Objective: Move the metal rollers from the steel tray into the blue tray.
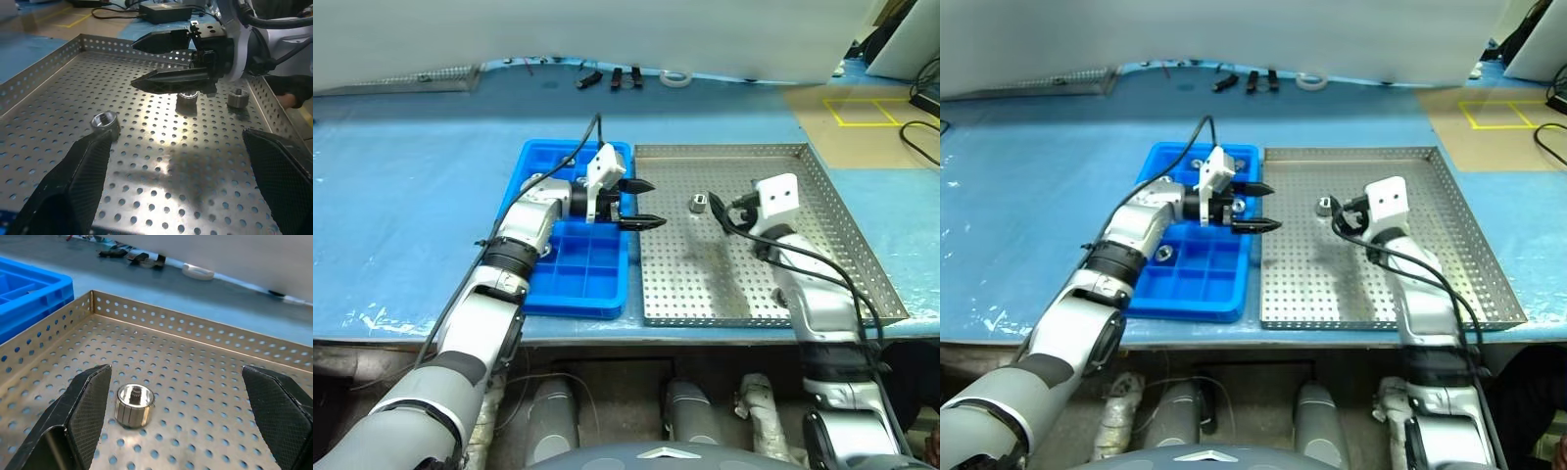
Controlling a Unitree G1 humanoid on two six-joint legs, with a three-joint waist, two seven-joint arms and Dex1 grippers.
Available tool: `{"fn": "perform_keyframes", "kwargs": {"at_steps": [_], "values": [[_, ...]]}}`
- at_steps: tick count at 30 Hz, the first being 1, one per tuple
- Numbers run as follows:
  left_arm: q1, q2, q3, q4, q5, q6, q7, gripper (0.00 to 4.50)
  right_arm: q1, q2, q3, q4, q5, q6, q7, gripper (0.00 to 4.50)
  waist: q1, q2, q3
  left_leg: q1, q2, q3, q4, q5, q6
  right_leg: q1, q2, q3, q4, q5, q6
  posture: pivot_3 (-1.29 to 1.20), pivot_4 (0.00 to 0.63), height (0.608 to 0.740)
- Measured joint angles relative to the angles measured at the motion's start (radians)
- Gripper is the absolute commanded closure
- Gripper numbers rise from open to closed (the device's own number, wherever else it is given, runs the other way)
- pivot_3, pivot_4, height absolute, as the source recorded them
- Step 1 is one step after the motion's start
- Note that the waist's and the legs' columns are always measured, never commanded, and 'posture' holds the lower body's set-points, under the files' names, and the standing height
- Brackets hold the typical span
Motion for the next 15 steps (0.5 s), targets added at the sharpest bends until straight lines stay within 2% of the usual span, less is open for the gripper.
{"fn": "perform_keyframes", "kwargs": {"at_steps": [7, 11, 15], "values": [[0.11, 0.069, 0.019, -0.203, -0.033, 0.13, 0.04, 0.02, -0.128, 0.081, -0.011, 0.334, -0.032, -0.099, -0.095, 0.0, 0.028, 0.0, 0.0, -0.001, 0.001, 0.0, 0.002, -0.001, 0.001, 0.0, 0.0, -0.001, 0.0, 0.0, 0.0, -0.18, 0.15, 0.74], [0.144, 0.108, 0.048, -0.337, -0.104, 0.269, 0.048, 0.02, -0.154, 0.121, -0.018, 0.426, -0.017, -0.146, -0.095, 0.0, 0.036, 0.0, 0.0, 0.0, 0.001, 0.0, 0.003, -0.002, -0.002, 0.0, 0.0, -0.001, 0.002, 0.0, 0.0, -0.17, 0.15, 0.74], [0.166, 0.132, 0.05, -0.409, -0.134, 0.338, 0.06, 0.02, -0.191, 0.134, -0.017, 0.487, -0.015, -0.189, -0.094, 0.0, 0.039, 0.0, 0.0, 0.0, 0.001, 0.0, 0.004, -0.002, -0.002, 0.0, 0.0, 0.0, 0.004, 0.0, 0.0, -0.16, 0.15, 0.74]]}}
